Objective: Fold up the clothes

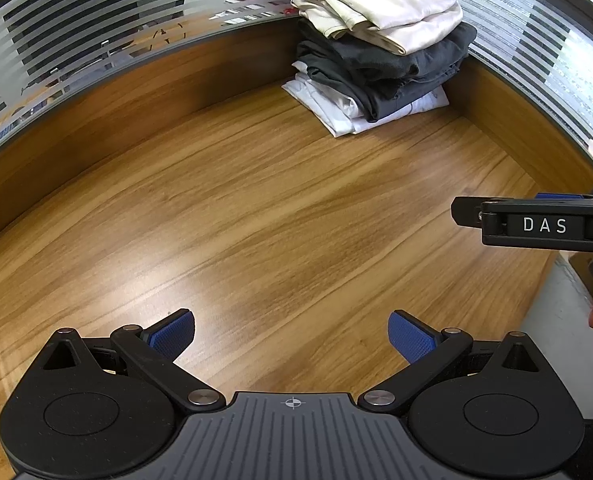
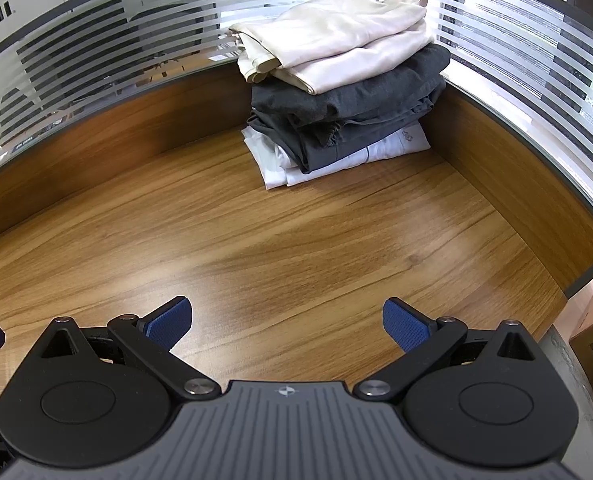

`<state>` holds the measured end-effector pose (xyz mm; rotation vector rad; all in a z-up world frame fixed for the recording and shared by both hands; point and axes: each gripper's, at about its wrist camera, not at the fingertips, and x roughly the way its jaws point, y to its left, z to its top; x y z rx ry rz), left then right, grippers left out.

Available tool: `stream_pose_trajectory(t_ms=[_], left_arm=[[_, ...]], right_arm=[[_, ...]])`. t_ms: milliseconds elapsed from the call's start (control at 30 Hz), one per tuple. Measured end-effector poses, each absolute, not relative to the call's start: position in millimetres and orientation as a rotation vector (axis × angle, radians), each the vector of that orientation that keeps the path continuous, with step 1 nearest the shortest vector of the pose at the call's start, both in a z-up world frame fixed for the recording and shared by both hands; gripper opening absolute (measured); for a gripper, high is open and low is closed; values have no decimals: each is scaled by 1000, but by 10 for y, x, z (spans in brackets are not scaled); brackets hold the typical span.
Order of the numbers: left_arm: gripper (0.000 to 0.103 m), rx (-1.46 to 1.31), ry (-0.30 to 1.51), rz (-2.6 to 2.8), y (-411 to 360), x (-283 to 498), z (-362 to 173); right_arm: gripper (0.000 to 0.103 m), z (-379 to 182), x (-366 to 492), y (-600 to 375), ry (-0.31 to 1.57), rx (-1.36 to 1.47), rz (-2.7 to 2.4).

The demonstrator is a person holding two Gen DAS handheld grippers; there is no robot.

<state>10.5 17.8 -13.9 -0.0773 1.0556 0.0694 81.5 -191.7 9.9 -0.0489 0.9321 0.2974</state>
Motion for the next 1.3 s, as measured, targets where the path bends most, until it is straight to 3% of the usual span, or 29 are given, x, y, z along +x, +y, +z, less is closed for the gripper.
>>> stream_pose_trajectory(t_ms=[733,1300], left_arm=[[103,-133,1129,93,286,288,-300],[103,-239,1207,203,707,569,-519]], right_arm=[[102,-41,1097,-1793,989,-62,303],[102,150,2655,-1678,864,-52,245]])
